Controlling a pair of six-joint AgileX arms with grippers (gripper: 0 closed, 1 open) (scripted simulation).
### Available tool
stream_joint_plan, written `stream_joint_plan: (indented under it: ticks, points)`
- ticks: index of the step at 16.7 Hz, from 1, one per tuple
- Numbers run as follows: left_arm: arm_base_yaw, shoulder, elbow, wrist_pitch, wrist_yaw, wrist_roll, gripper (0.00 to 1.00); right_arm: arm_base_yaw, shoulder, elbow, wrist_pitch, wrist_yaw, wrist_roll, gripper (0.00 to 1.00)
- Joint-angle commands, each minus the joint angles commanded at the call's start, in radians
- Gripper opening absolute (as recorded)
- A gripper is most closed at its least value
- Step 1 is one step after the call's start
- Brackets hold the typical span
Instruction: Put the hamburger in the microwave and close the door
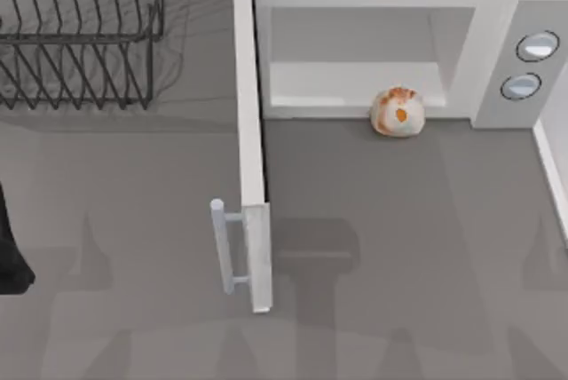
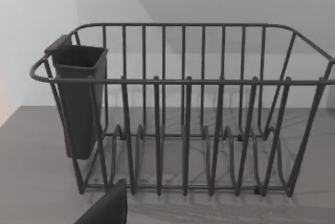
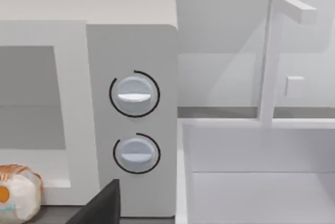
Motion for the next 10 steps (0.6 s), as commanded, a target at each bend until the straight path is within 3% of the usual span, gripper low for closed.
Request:
stream_joint_plan:
  ticks: [10]
  points:
    - [0.000,0.000,0.000,0.000,0.000,0.000,0.10,0.000,0.000,0.000,0.000,0.000,0.000,1.00]
